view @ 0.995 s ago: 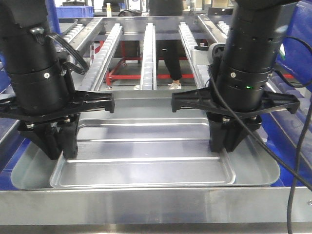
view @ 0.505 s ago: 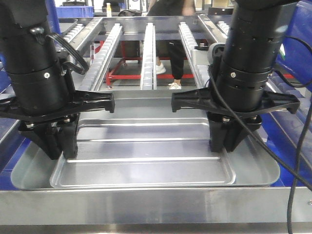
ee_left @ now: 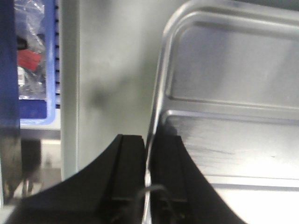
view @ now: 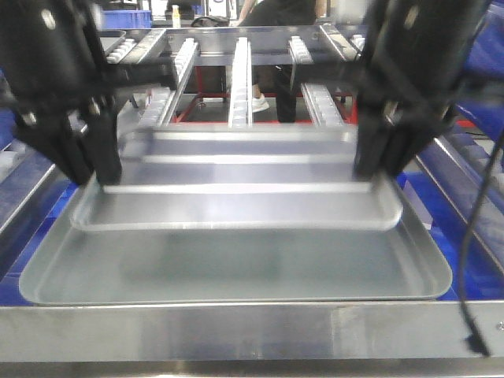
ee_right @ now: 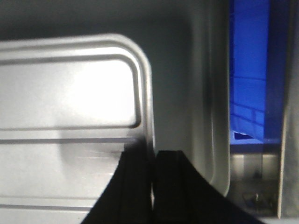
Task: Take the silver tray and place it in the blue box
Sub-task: 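Lift the silver tray with both grippers and pull it toward the robot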
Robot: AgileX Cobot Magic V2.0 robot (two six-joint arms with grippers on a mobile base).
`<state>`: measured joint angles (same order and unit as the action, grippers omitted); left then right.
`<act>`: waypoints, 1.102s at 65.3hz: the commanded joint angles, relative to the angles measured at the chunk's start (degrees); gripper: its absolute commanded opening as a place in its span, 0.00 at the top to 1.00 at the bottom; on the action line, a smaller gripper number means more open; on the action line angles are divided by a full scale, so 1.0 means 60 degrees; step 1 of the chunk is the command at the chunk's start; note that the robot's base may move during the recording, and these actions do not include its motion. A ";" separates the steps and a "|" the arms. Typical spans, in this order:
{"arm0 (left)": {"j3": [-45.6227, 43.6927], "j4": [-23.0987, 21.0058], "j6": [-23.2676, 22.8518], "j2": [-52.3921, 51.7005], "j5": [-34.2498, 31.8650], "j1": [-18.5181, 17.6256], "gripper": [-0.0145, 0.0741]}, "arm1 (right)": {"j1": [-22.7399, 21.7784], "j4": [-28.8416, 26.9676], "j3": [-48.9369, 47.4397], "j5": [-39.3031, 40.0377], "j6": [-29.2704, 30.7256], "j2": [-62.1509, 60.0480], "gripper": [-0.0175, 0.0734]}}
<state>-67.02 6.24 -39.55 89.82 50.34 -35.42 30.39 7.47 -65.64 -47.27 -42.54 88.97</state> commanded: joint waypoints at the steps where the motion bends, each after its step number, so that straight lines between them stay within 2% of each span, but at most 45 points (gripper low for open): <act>1: -0.0125 0.0423 -0.0529 -0.0746 0.0425 -0.0193 0.85 | 0.0081 0.0719 -0.0110 -0.0439 -0.0570 -0.0893 0.74; 13: 0.0507 0.1088 -0.1667 -0.1508 0.0759 -0.1003 0.85 | 0.1002 0.1363 0.0780 -0.0621 -0.1705 -0.1853 0.74; 33: 0.1814 0.1127 -0.2414 -0.2856 0.0895 -0.2336 0.85 | 0.2460 0.1458 0.2147 -0.0659 -0.2296 -0.3015 0.74; 40: 0.2135 0.1127 -0.2435 -0.3147 0.0895 -0.2699 0.85 | 0.2540 0.1458 0.2179 -0.0666 -0.2450 -0.3202 0.74; 72: 0.2133 0.1127 -0.2435 -0.3211 0.0858 -0.2790 0.85 | 0.2540 0.1449 0.2180 -0.0697 -0.2525 -0.3242 0.74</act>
<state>-52.90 11.14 -53.54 72.31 55.11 -51.79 45.78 13.05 -51.18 -51.02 -57.37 71.32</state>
